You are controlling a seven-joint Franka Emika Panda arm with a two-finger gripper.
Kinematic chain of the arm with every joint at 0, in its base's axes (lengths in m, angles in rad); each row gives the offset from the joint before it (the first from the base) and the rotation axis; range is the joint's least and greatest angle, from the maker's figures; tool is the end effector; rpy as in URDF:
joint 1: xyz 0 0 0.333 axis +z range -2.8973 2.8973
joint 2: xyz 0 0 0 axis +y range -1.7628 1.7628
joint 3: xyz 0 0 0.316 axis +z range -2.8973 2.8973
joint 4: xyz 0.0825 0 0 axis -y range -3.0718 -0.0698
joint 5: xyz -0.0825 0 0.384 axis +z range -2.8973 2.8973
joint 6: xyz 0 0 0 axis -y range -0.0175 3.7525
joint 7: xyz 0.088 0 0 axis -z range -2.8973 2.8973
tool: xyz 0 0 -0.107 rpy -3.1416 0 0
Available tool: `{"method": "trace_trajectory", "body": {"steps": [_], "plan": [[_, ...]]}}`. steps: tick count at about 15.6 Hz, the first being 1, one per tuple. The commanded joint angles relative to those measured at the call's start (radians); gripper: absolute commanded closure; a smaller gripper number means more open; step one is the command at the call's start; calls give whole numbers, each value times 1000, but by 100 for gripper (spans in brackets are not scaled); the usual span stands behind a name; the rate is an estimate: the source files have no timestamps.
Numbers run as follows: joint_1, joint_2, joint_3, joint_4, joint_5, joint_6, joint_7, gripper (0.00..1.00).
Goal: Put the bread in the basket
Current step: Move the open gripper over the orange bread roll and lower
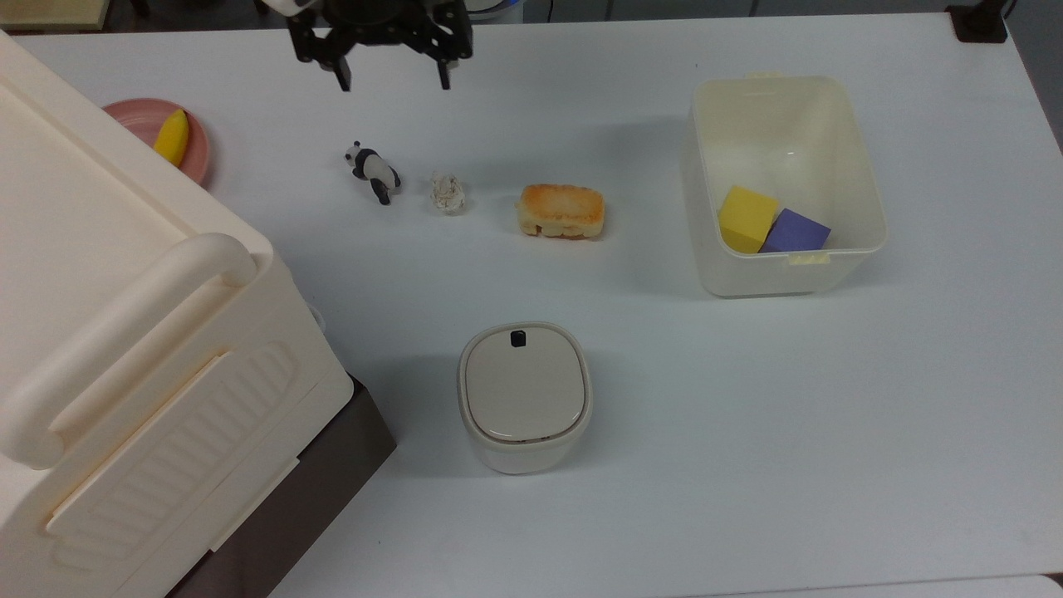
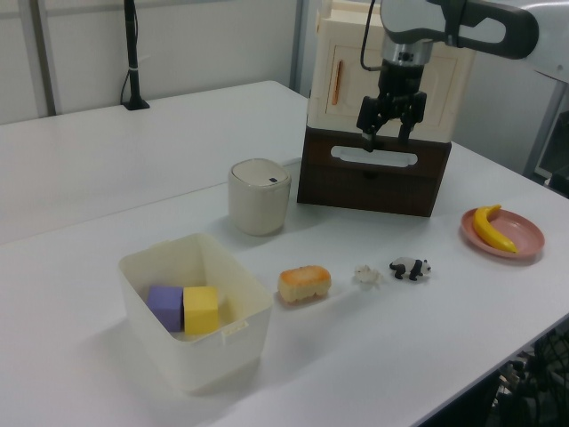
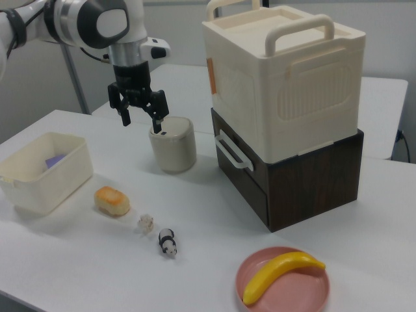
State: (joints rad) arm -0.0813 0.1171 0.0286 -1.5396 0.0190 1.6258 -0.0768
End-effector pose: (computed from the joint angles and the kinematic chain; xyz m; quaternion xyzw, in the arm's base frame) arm 0.5924 -0.0302 0.5768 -0.9998 -0.0113 0.0147 0.0121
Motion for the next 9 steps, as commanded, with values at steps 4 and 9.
{"method": "trace_trajectory", "body": {"steps": [4,9], "plan": [[14,-137,80,-313,-62,316,-271,0],[14,-142,135,-344,-62,302,-601,0]]}}
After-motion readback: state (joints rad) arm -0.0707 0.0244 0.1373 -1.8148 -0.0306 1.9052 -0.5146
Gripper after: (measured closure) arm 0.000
